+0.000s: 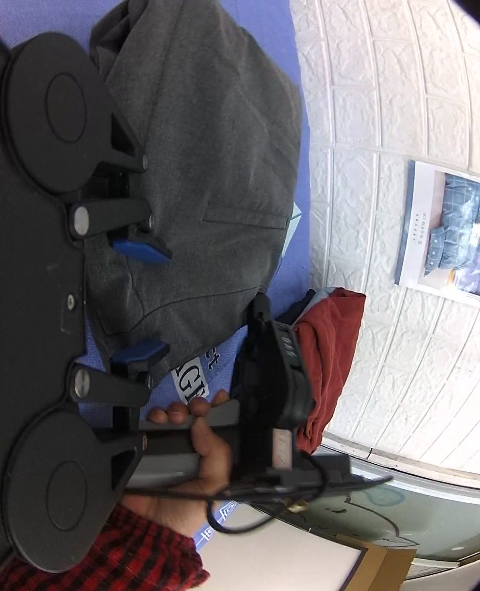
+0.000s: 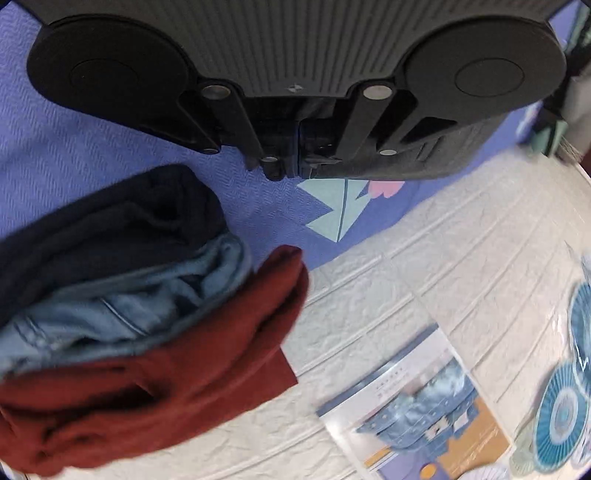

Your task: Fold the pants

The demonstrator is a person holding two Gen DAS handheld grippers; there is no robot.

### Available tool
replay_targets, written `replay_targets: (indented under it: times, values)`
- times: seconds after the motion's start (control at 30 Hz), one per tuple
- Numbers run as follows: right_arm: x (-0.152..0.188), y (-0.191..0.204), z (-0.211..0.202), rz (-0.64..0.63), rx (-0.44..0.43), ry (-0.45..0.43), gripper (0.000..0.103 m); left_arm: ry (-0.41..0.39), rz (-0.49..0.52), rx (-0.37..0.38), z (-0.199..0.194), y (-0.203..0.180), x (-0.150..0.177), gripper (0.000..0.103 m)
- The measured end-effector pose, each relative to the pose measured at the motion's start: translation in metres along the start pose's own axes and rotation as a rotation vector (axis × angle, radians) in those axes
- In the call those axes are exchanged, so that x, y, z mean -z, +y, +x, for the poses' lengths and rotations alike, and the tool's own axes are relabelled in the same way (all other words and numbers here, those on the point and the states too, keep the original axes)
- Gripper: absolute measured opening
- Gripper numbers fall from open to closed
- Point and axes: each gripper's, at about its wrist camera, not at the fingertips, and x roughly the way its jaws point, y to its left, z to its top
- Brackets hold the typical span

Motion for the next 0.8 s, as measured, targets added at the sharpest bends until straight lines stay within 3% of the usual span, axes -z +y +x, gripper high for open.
replay_targets:
  times: [0.03,0.1,0.13,0.2,0.3,0.37,0.4,0.5,0.6,0.8]
  values:
    - [-0.002,0.004,-0.005,-0.001,-0.006,0.002,0.005,0.002,-0.017,0.006,-0.008,0.002,-0.004,0.103]
    - [-0.008,0.010,-0.023,0.015,-0.038,-0.031,0.036,-0.036,-0.053,-0.007,-0.034,0.010,-0.011,0.103]
    - [-0.010,0.013,-0.035,0.013,-0.054,-0.058,0.041,-0.069,-0.065,-0.031,-0.048,0.016,-0.014,0.103]
    - [-0.013,0.020,-0.056,-0.004,-0.065,-0.088,0.064,-0.137,-0.098,-0.100,-0.073,0.034,-0.022,0.103]
    - [-0.005,0.022,-0.085,-0.005,-0.067,-0.094,0.087,-0.186,-0.217,-0.220,-0.097,0.077,-0.028,0.103]
    - [0.006,0.017,-0.097,0.017,-0.066,-0.074,0.094,-0.161,-0.339,-0.272,-0.101,0.111,-0.025,0.103]
    - [0.012,0.014,-0.102,0.036,-0.059,-0.060,0.099,-0.139,-0.402,-0.250,-0.100,0.126,-0.022,0.103]
    - [0.031,0.006,-0.101,0.104,-0.072,0.000,0.100,-0.006,-0.576,-0.123,-0.083,0.165,-0.014,0.103]
    - [0.047,0.003,-0.100,0.134,-0.069,0.047,0.100,0.033,-0.695,-0.025,-0.072,0.184,-0.006,0.103]
    - [0.061,0.003,-0.084,0.187,-0.102,0.111,0.101,0.020,-0.634,0.020,-0.051,0.178,-0.007,0.103]
